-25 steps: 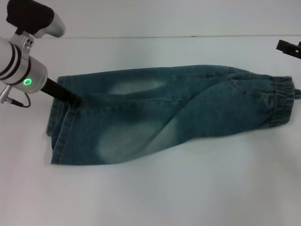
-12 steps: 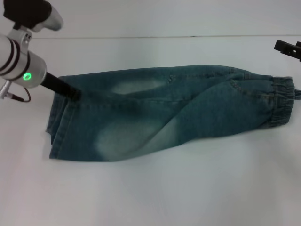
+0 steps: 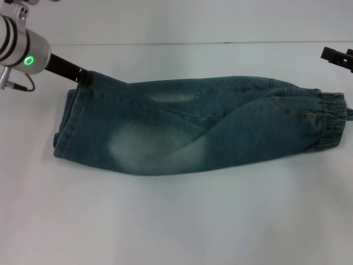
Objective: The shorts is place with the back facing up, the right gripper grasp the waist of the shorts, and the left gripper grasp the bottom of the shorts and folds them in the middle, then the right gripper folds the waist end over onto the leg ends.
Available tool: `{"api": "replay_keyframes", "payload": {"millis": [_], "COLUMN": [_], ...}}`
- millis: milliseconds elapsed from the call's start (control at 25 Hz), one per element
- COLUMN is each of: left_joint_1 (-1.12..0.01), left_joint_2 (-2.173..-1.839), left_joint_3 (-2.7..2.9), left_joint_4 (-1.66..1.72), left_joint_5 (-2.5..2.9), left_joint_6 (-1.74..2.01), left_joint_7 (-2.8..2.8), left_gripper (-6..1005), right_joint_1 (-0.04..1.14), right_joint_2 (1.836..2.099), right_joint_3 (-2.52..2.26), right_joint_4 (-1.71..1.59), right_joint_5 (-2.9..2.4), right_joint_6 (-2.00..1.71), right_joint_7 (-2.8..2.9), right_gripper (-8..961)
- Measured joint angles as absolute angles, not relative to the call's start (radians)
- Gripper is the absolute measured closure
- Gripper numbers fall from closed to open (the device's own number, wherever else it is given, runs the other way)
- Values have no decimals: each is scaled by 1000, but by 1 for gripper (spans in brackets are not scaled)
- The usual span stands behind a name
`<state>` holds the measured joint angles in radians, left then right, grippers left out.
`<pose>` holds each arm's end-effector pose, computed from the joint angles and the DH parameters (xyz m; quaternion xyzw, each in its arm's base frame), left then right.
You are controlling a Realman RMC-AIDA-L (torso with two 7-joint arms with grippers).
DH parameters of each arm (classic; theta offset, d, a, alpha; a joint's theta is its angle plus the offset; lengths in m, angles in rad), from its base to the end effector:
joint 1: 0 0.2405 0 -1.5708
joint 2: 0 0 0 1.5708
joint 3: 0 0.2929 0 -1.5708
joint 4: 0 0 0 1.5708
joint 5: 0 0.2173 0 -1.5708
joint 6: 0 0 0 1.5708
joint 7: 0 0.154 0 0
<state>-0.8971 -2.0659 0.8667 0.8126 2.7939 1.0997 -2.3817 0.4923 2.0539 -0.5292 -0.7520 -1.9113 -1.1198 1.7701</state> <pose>-0.2380 0.4931 -0.0001 -0.8661 -0.3749 0.0822 0.3203 0.3535 0.4095 0.0575 -0.7691 0.4357 0.2798 0.3747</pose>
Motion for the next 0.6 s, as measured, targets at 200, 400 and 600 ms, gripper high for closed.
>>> {"api": "replay_keyframes", "payload": {"millis": [200,400,600], "left_joint_1": [-920,-935,-935], "left_joint_2": [-2068,-2065,-2064], "left_joint_3": [855,858,858], "left_joint_4": [775,731,720], "left_joint_5": [2793,2800,2802], "left_joint_6": [1056,1036,1026], "left_joint_7": [-2382,-2382,-2382], "left_gripper": [962,961,960], "right_joint_1": [495,476,451], "right_joint_2": [2050,2047,2042], "right_joint_3": [-529,-523,-521], "right_joint_4": [-750,-750,-751], "right_joint_5": [-1917,-1921,-1921], "right_joint_6": [-1118,-1101,-1108], "right_joint_7": [1785,1815,1849], "right_gripper": [128,131,134]}}
